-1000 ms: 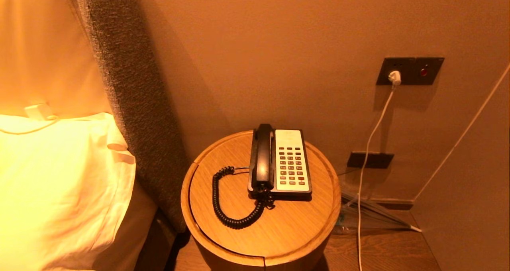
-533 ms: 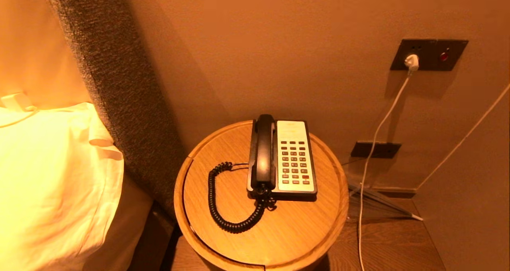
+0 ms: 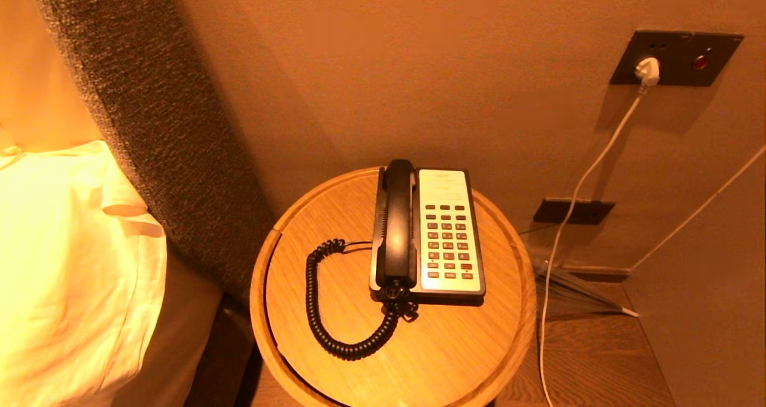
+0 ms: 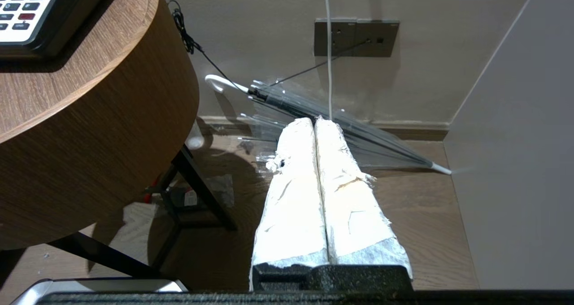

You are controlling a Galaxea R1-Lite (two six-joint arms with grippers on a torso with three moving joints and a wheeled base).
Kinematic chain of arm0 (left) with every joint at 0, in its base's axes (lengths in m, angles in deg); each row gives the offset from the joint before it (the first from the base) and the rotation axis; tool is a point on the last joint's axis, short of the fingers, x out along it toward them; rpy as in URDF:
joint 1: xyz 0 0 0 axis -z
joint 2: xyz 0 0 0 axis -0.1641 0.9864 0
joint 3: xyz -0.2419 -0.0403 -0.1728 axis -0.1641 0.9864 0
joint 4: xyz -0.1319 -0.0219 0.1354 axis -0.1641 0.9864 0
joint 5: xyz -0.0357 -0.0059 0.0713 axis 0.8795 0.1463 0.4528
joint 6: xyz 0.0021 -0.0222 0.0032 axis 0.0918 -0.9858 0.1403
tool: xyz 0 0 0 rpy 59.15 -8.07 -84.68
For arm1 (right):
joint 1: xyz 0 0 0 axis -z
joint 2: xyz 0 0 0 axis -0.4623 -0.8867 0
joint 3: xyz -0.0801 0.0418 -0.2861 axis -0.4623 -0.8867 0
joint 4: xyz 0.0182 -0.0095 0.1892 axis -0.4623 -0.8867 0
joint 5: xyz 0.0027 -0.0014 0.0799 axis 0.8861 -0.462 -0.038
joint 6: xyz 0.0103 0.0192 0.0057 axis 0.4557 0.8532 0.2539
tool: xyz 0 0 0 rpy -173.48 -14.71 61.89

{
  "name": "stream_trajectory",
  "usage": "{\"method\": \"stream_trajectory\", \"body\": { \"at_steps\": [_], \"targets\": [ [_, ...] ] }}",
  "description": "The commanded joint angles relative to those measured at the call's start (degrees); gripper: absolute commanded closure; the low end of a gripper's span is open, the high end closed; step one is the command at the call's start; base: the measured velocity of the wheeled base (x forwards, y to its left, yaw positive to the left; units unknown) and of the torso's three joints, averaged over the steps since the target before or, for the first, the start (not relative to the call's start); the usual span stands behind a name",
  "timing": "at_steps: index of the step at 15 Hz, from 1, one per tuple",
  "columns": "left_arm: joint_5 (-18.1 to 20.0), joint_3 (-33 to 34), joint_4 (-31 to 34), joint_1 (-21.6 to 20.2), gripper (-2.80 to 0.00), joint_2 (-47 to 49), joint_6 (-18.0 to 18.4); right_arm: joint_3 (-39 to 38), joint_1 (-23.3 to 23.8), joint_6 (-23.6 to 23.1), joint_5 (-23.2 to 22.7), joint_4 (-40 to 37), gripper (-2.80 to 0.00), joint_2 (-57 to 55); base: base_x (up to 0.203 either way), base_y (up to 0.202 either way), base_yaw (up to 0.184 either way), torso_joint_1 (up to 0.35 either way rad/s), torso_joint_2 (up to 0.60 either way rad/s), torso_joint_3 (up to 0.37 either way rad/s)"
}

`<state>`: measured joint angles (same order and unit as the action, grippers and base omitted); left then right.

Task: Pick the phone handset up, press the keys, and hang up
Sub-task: Pick up the desk phone handset

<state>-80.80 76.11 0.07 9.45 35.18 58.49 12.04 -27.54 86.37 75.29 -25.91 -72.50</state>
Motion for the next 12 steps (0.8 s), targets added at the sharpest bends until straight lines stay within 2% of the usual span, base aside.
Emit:
{"method": "stream_trajectory", "body": {
  "at_steps": [1, 8, 10, 12],
  "targets": [
    [-0.05, 2.29, -0.22, 0.00, 0.00, -0.02, 0.02, -0.55, 0.00, -0.02, 0.00, 0.02, 0.00, 0.02, 0.000, 0.000, 0.000, 0.000, 0.00, 0.000],
    [-0.30, 1.78, 0.97, 0.01, 0.00, -0.02, 0.53, -0.61, 0.00, -0.02, 0.00, 0.02, 0.00, 0.02, 0.000, 0.000, 0.000, 0.000, 0.00, 0.000],
    [0.12, -4.41, 3.39, 0.02, 0.00, 1.31, 0.59, -0.54, 0.00, -0.02, 0.00, 0.02, 0.00, 0.02, 0.000, 0.000, 0.000, 0.000, 0.00, 0.000],
    [2.13, -15.87, 7.50, -0.05, 0.00, 8.60, 0.40, -0.60, 0.00, -0.02, 0.00, 0.02, 0.00, 0.02, 0.000, 0.000, 0.000, 0.000, 0.00, 0.000]
  ]
}}
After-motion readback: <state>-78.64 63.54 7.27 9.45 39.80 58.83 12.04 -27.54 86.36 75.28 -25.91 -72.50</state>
